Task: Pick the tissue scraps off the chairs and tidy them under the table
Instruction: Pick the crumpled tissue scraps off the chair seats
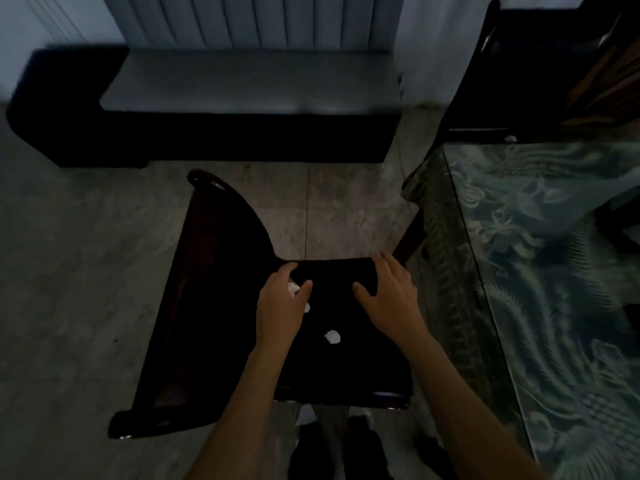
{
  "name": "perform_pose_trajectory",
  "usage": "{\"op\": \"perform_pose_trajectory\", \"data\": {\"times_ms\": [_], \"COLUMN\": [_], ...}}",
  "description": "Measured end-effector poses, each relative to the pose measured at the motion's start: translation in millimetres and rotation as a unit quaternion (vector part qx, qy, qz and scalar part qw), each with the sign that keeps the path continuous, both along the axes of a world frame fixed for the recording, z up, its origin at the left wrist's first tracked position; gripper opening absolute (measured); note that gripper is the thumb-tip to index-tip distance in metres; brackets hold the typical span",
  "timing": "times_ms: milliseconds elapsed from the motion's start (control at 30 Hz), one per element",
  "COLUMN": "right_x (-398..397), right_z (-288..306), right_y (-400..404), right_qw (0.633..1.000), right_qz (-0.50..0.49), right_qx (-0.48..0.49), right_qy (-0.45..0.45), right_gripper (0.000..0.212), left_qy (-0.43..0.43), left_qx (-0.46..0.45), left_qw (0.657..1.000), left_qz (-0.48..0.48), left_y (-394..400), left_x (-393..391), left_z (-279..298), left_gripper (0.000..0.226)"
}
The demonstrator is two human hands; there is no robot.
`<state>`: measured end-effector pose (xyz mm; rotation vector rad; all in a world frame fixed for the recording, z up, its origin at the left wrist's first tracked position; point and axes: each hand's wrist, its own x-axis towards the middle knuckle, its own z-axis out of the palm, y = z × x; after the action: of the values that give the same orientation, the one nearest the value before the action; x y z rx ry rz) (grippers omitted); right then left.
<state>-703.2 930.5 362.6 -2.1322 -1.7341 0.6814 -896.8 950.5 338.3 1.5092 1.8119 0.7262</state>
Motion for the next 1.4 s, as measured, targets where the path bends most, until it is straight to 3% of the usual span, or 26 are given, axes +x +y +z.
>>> {"op": "perform_pose_trajectory", "data": {"times_ms": [333,633,933,1167,1300,1333,1400], "right_x": [7,-1,-22,-30,-31,-31,-34], "right_z": [-158,-293,-358,-376,-383,-383,-381], "right_y": [18,-8,-10,-8,-3,-2,1], "right_qw": [0.995,0.984,0.982,0.986,0.988,0.988,0.972], "right_qz": [0.018,0.047,0.09,0.103,0.066,0.035,-0.055], "right_qx": [-0.073,-0.15,-0.147,-0.117,-0.12,-0.121,-0.131], "right_qy": [0.062,0.087,0.072,0.059,0.07,0.093,0.189], "right_gripper": [0.068,0.063,0.057,0.018,0.01,0.007,0.003], "left_qy": [0.02,0.007,-0.005,-0.026,-0.095,-0.151,-0.316], "left_qx": [-0.103,-0.133,-0.138,-0.139,-0.161,-0.181,-0.201], "left_qw": [0.993,0.987,0.986,0.981,0.963,0.946,0.876], "left_qz": [0.047,0.086,0.092,0.13,0.192,0.224,0.304], "left_y": [2,-10,-17,-22,-24,-24,-21], "left_x": [11,11,-1,2,6,7,12], "left_z": [-147,-267,-338,-351,-353,-353,-349], "left_gripper": [0.042,0.039,0.04,0.037,0.027,0.024,0.021]}}
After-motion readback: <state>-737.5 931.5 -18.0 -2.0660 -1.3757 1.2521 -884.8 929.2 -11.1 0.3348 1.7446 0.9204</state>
